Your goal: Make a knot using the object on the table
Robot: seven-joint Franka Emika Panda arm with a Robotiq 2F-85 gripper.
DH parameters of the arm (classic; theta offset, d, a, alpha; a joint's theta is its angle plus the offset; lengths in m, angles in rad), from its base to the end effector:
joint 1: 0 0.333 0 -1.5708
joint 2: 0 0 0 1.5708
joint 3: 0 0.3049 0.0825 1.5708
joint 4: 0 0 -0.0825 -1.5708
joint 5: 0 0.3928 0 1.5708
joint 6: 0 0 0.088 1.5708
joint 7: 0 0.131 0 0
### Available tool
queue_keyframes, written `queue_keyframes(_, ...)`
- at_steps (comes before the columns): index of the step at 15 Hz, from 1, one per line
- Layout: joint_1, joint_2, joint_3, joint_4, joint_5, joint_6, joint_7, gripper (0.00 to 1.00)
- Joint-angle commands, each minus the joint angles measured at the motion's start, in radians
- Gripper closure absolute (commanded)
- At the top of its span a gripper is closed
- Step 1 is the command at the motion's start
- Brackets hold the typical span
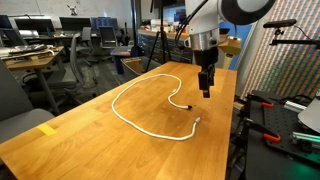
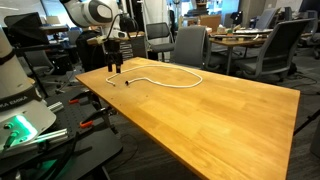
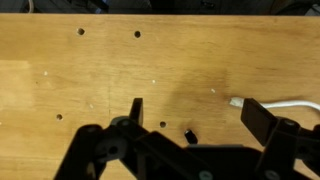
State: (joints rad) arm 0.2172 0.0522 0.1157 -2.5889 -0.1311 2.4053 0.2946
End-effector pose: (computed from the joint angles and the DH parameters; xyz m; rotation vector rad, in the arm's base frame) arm 0.3923 0.1334 0.1804 2.9794 0.2185 -0.3026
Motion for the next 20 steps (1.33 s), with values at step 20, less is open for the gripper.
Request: queue_keyframes(20, 0.123, -0.351, 0.120, -0.155, 0.069, -0.268, -0.632, 0.00)
